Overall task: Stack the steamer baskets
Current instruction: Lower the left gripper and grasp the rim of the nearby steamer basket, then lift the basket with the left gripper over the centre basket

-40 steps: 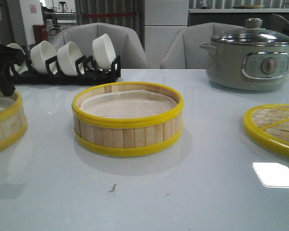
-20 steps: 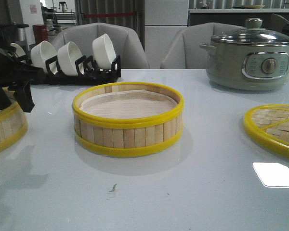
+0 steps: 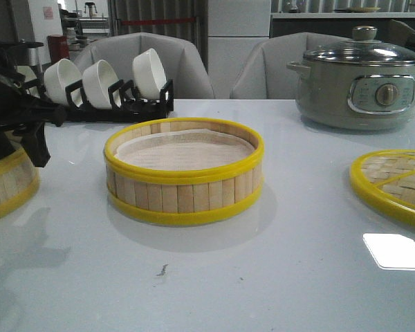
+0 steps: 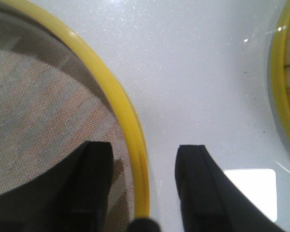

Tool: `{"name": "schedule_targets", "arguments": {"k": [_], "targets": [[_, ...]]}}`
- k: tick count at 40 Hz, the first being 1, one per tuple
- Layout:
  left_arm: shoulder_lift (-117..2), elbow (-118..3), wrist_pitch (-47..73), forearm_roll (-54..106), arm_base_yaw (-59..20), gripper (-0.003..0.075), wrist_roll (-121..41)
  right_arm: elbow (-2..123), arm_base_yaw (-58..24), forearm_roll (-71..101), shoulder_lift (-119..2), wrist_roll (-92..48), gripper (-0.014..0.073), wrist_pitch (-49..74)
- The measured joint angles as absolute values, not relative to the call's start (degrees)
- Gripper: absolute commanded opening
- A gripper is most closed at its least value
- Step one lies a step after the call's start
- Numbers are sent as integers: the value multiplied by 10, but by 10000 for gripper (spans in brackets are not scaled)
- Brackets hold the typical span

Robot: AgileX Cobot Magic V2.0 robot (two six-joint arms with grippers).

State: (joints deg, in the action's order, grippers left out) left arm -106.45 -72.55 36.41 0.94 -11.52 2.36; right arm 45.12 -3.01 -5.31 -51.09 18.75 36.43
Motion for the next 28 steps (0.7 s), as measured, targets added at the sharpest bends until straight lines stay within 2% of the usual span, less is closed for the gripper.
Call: {"name": "schedule_targets", "arguments": {"k": [20, 23, 28], "targets": [[-1082, -726, 364, 9, -115, 365, 23, 451, -30, -53, -511, 188, 362, 360], [-1083, -726, 364, 9, -115, 310, 23, 451, -30, -53, -511, 188, 362, 360], [-1083, -726, 364, 9, -115, 76, 23, 451, -30, -53, -511, 188, 362, 360]]}}
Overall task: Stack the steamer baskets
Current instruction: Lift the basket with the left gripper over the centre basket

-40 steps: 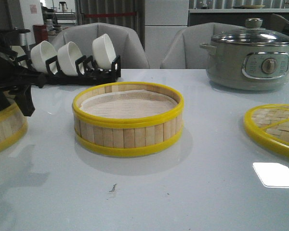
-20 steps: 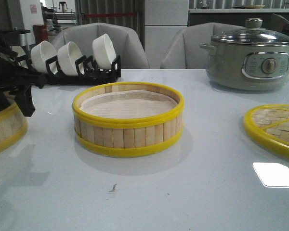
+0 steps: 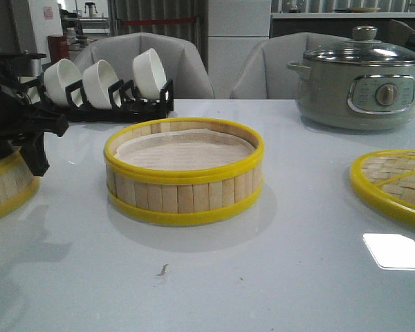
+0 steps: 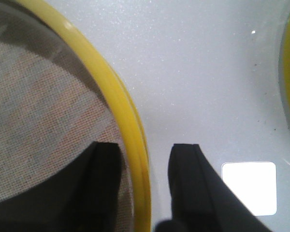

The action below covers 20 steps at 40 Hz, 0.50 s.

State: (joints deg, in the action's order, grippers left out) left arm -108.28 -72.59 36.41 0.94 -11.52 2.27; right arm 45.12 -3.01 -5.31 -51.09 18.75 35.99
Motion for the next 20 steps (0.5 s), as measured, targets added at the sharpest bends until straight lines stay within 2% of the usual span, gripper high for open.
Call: {"name": "schedule_targets", "arguments": {"k": [3, 11, 20], "targets": [[-1083, -727, 364, 10, -115, 102, 23, 451, -30, -53, -511, 188, 362, 360], [-1085, -753, 394, 21, -124, 88, 24, 451, -30, -53, -511, 188, 362, 359], [-1086, -856, 454, 28, -174, 88, 26, 451, -30, -53, -511, 188, 362, 359]]}}
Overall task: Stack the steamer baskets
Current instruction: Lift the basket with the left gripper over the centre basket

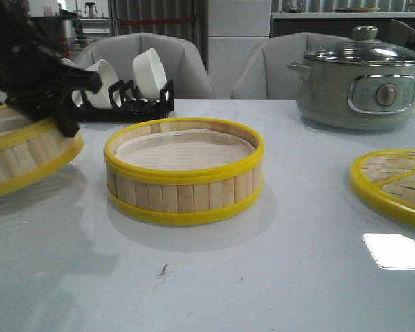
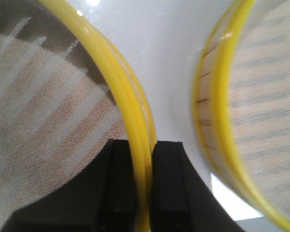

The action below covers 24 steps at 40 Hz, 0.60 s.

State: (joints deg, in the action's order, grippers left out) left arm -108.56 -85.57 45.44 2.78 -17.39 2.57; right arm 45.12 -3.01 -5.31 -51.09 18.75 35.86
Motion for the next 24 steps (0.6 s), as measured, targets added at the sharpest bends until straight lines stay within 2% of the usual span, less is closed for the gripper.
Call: {"name": "schedule_targets", "arguments": {"k": [10, 24], "targets": [[-1086, -969, 490, 30, -268, 88, 26, 451, -30, -53, -511, 188, 362, 357], [-1134, -1027, 504, 33, -389, 88, 26, 451, -30, -53, -511, 188, 362, 356]]}}
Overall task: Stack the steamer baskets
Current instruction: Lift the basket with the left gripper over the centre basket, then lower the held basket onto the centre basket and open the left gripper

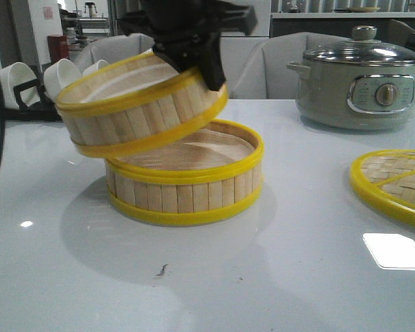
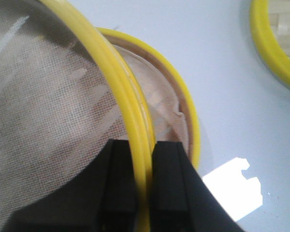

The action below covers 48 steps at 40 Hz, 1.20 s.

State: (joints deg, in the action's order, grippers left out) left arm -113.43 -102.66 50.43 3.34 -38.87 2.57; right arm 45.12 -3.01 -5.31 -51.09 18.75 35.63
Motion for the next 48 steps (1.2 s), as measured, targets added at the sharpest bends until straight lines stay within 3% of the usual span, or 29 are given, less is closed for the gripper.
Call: {"name": "schedule_targets", "arguments": {"k": [12, 48], "targets": [[-1175, -1029, 500, 30, -439, 87, 26, 451, -30, -53, -511, 188, 362, 356], [-1178, -1030, 463, 34, -440, 87, 27, 451, -30, -53, -511, 188, 362, 356]]}}
